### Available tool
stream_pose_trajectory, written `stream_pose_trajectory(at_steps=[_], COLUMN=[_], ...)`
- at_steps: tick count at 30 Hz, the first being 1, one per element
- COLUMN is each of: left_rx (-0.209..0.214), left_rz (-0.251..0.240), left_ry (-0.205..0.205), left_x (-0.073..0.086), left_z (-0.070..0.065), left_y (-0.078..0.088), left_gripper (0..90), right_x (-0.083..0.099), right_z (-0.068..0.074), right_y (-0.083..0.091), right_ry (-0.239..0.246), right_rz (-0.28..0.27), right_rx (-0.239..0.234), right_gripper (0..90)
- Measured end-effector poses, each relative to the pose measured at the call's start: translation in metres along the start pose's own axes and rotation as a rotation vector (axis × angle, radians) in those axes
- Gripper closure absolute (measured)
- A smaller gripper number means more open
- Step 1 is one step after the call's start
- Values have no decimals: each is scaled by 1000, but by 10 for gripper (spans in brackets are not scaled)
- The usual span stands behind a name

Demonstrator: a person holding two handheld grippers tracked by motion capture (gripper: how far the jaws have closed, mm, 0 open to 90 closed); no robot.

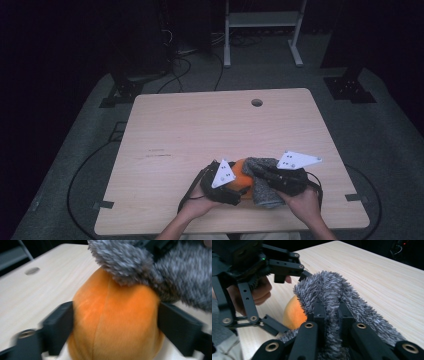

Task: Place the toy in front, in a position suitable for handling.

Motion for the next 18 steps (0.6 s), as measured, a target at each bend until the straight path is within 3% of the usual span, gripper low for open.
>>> stream_pose_trajectory(at_steps=[2, 3, 6, 8, 9, 13, 15, 18], left_rx=[-11, -13, -3, 3, 10, 19, 38, 43], left_rz=[6, 10, 6, -1, -9, 2, -10, -15], left_ry=[-3, -7, 36, 42, 33, -6, -8, -9], left_x=[4, 5, 8, 4, 2, 5, 10, 14], left_z=[4, 6, 14, 14, 12, 11, 15, 17], left_y=[3, 4, 7, 8, 8, 9, 10, 13], left_gripper=[281, 298, 275, 184, 160, 250, 284, 310], right_x=[4, 8, 19, 17, 13, 5, 8, 17], right_z=[-9, -16, -26, -21, -15, 6, 4, -12], right_y=[2, 3, 2, 1, 1, -5, -7, -6], right_ry=[-26, -25, -100, -94, -68, 16, 14, -34], right_rz=[-6, 8, 14, 9, 0, -10, -7, 11], right_rx=[13, 46, 33, 34, 32, -1, -5, 14], right_gripper=[805, 805, 805, 805, 806, 804, 804, 805])
Point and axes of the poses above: each handheld gripper's, and its own axes: y roughly backward along the jaws, x roughly out of its underside, z roughly to its left, the point moved 1 cm from there along -y, roughly forward along the jaws, and after that the axes turned 5 degrees about x, right-handed, at the moved point
